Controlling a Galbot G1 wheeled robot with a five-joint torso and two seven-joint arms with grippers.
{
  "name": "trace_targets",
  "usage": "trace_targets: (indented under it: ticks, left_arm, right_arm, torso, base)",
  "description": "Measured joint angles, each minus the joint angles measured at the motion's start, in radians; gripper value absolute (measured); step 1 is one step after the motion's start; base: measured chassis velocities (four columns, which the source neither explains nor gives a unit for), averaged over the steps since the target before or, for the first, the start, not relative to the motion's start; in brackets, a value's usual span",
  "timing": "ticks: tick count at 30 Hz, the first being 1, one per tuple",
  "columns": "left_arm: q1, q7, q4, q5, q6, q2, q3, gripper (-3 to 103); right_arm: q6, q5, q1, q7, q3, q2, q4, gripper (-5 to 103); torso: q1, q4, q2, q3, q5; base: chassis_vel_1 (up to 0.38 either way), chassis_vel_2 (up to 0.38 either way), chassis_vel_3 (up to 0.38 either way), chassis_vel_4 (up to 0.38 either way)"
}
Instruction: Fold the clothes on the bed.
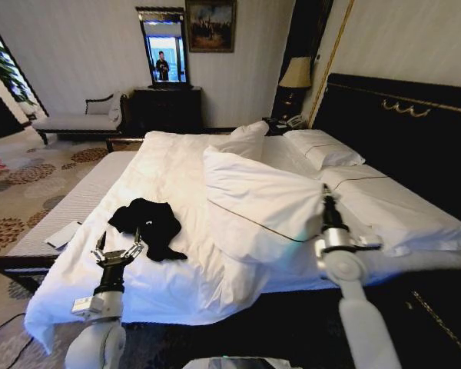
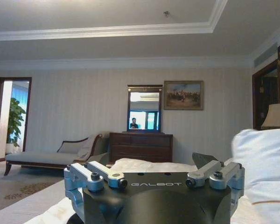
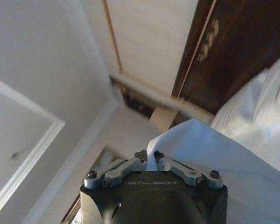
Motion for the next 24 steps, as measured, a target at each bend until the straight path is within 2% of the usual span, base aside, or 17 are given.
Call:
trace_targets:
  ticks: [6,10,16,19,24]
  left_arm:
    - [-0.007,0.000,0.004,-0.002,0.000,0.001,0.003,100]
    - [-0.016,-0.001,0.010,-0.003,0.000,-0.001,0.009,100]
    - [-0.024,-0.001,0.022,-0.003,0.000,-0.005,0.013,100]
    - [-0.031,-0.001,0.034,-0.002,0.000,-0.006,0.016,100]
    - [-0.037,-0.001,0.043,0.003,0.000,-0.009,0.024,100]
  right_arm:
    - [0.025,-0.050,-0.060,0.022,0.103,0.003,0.041,0]
    - [0.062,-0.120,-0.144,0.030,0.207,0.027,0.075,0]
    - [0.098,-0.156,-0.197,0.048,0.322,0.044,0.089,0]
    - [0.135,-0.226,-0.233,0.074,0.415,0.046,0.057,0]
    - [0.169,-0.293,-0.269,0.121,0.487,0.042,-0.018,0]
  torso:
    - [0.000,0.0000,0.000,0.000,0.0000]
    - [0.000,-0.0002,0.000,0.000,0.0002]
    - [0.000,0.0000,0.000,0.000,0.0001]
    - [0.000,-0.0002,0.000,0.000,0.0001]
    - [0.000,-0.0002,0.000,0.000,0.0001]
  base:
    - [0.000,0.000,0.000,0.000]
    - [0.000,0.000,0.000,0.000]
    - [0.000,0.000,0.000,0.000]
    - [0.000,0.000,0.000,0.000]
    - [0.000,0.000,0.000,0.000]
